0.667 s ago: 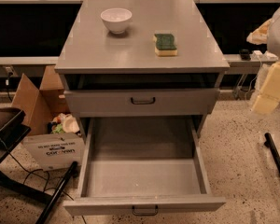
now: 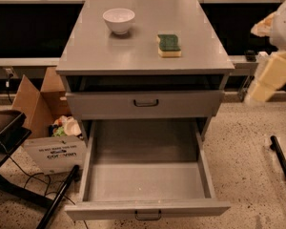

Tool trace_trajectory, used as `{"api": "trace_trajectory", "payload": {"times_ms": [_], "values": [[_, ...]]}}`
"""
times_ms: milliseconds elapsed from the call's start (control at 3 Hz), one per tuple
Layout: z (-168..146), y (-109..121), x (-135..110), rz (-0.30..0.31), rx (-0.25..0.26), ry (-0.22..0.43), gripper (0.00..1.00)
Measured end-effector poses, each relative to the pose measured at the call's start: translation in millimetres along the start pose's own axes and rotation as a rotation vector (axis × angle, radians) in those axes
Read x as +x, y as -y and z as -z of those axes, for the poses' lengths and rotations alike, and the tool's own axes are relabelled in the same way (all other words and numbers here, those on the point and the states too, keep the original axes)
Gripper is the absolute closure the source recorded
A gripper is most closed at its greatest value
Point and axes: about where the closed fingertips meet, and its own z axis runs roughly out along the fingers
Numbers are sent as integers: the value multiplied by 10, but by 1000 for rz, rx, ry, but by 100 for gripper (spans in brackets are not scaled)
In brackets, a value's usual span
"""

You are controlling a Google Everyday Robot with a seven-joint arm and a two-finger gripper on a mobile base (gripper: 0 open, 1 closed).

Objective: Place sponge into middle drawer

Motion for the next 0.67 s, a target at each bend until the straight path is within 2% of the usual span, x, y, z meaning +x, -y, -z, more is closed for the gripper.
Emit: {"api": "trace_trajectory", "payload": {"times_ms": [333,667], "values": [[-401,789,-38,-122,97,60,0],[-710,1316,-152,-225,138,53,0]]}}
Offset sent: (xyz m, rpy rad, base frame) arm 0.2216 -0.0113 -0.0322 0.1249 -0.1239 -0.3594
